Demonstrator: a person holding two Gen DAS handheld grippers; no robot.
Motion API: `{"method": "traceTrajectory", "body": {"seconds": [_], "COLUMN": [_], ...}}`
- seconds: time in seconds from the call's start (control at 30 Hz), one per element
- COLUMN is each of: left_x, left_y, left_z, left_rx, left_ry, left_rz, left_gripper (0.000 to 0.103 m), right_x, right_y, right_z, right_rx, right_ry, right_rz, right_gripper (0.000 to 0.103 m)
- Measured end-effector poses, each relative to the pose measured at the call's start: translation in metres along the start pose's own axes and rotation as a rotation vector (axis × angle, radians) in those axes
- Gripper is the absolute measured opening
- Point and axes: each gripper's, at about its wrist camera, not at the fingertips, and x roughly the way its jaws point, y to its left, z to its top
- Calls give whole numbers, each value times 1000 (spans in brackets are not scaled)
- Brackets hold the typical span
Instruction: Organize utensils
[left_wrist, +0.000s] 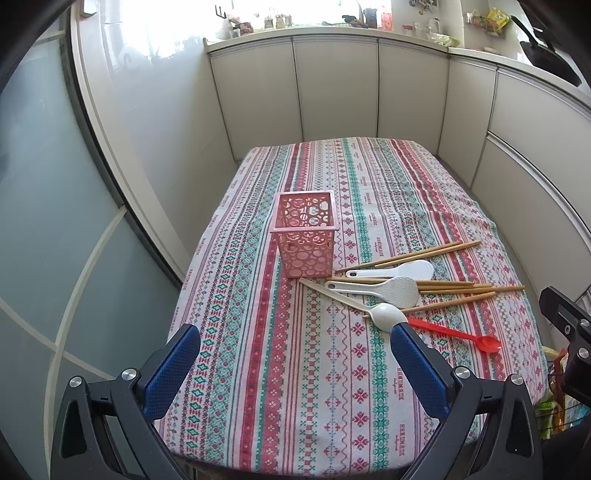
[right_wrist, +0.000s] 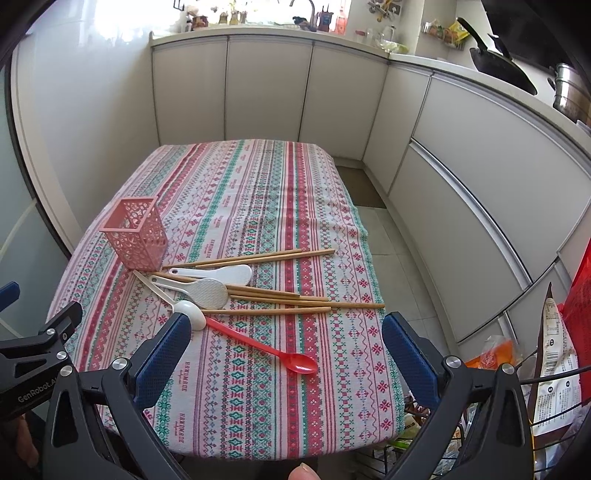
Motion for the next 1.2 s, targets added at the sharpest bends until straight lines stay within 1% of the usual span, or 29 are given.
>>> {"method": "traceTrajectory", "body": {"seconds": [0.17,0.6,0.8,1.07,1.2], "left_x": [-4,0,2,3,3], "left_y": [1,4,5,11,5], "left_z": [-1,0,1,0,7], "left_rx": [-1,-1,-9,-15,-15], "left_ry": [-4,-1,0,4,8], "left_rz": [2,6,12,20,23], "left_gripper": [103,103,103,103,103], "right_x": [0,0,0,0,-4], "right_y": [0,-1,-7,-16,-20], "right_z": [-1,-1,2,8,12], "right_rx": [1,3,16,34,41], "right_ry": [0,0,-1,19,22], "right_rz": [-1,-2,-1,-7,-15], "right_gripper": [103,103,103,103,103]}}
